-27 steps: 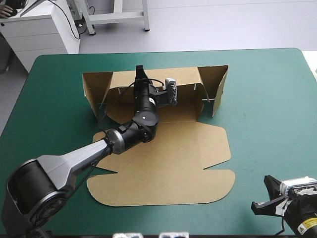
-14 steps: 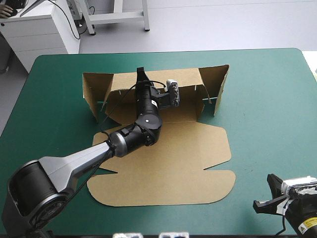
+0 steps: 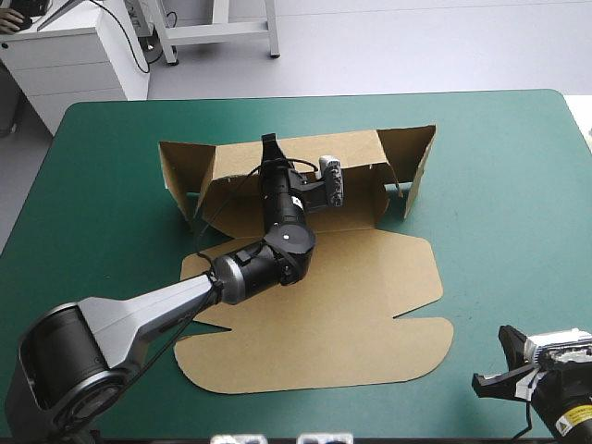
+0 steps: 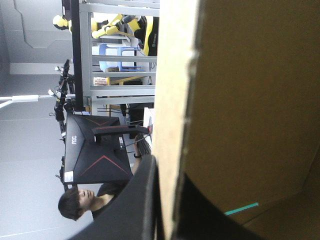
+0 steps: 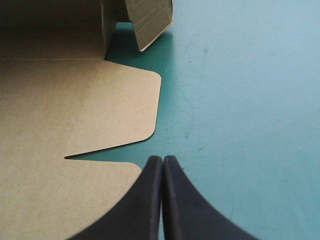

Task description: Fold the box

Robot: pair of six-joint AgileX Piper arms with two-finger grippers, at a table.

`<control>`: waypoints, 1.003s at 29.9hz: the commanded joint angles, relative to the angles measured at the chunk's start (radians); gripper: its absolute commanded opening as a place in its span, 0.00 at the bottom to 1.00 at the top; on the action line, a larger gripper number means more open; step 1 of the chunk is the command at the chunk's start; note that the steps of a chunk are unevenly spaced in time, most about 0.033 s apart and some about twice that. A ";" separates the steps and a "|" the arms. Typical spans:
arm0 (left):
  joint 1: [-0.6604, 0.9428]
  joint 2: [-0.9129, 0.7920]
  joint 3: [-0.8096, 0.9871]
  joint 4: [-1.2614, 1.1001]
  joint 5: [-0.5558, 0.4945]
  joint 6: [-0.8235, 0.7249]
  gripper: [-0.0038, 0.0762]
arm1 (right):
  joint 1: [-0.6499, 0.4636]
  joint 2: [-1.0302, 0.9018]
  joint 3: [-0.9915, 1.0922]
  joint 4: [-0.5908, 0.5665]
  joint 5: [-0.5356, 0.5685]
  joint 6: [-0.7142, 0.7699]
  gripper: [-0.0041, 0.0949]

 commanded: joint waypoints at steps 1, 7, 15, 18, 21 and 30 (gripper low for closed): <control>-0.023 -0.051 -0.021 -0.014 0.050 -0.014 0.04 | -0.004 0.018 -0.025 -0.016 -0.074 -0.004 0.02; -0.096 -0.051 0.078 0.030 0.094 -0.020 0.04 | -0.004 0.018 -0.025 -0.016 -0.074 -0.002 0.02; -0.212 -0.053 0.153 0.028 0.130 -0.028 0.04 | -0.004 0.018 -0.025 -0.020 -0.074 0.000 0.02; -0.223 -0.065 0.153 0.030 0.126 -0.028 0.04 | -0.004 0.018 -0.025 -0.020 -0.074 0.000 0.02; -0.223 -0.092 0.153 0.030 0.123 -0.023 0.04 | -0.004 0.018 -0.025 -0.020 -0.074 0.000 0.02; -0.223 -0.198 0.153 0.023 0.040 0.005 0.04 | -0.004 0.018 -0.025 -0.020 -0.074 0.000 0.02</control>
